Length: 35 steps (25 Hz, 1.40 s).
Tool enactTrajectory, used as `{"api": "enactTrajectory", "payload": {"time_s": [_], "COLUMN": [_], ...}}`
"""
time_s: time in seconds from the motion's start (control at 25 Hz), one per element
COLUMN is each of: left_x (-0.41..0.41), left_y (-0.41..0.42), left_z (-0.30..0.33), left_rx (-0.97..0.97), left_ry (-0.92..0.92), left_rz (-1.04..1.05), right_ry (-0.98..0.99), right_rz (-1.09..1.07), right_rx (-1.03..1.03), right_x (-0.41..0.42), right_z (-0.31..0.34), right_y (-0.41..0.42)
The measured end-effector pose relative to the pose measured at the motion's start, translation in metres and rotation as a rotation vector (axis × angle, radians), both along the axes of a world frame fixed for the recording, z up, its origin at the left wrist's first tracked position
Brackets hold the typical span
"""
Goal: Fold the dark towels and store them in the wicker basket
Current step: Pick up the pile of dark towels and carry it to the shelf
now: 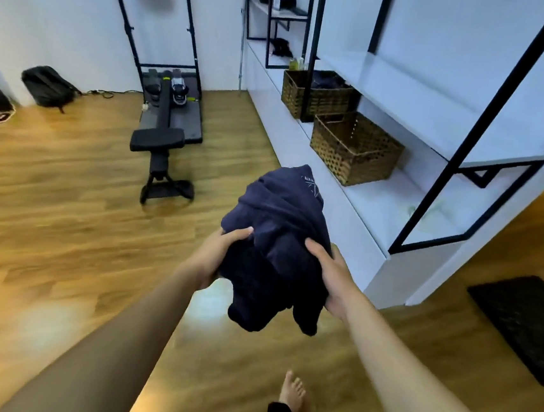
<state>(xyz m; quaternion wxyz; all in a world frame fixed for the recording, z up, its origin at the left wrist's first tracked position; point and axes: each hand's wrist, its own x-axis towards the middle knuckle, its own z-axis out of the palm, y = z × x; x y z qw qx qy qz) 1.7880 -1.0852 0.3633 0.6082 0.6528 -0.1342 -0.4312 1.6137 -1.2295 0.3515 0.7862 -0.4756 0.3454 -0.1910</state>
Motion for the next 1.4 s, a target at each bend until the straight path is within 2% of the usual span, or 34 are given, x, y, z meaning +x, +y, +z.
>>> {"api": "enactTrajectory", "payload": {"time_s": [0.16, 0.4, 0.8, 0.96, 1.12, 1.28, 1.4], "left_x": [0.075, 0.15, 0.245, 0.244, 0.203, 0.175, 0.156], "left_y": [-0.146, -0.322, -0.594, -0.674, -0.753, -0.778, -0.819], "left_z": [0.014, 0.069, 0.151, 0.161, 0.163, 0.163, 0.165], "left_rx": [-0.016, -0.077, -0.231, -0.195, -0.177, -0.166, -0.136], "left_ry": [-0.039, -0.099, -0.169, -0.131, -0.131, -0.104, -0.078], "left_rz": [-0.06, -0.183, -0.559, -0.78, -1.048, -1.116, -1.22], "right_ry": [-0.013, -0.087, -0.098, -0.047, -0.044, 0.028, 0.01], "right_rz": [-0.089, -0.191, -0.548, -0.767, -1.071, -1.156, -1.291], "right_rx": [-0.037, -0.119, -0.236, -0.265, -0.266, -0.263, -0.22], "right_x": [0.066, 0.13, 0.193, 0.19, 0.162, 0.143, 0.128], "right_z": [0.012, 0.072, 0.141, 0.156, 0.157, 0.155, 0.153], "right_y": [-0.134, -0.292, -0.484, -0.518, -0.555, -0.564, -0.595]}}
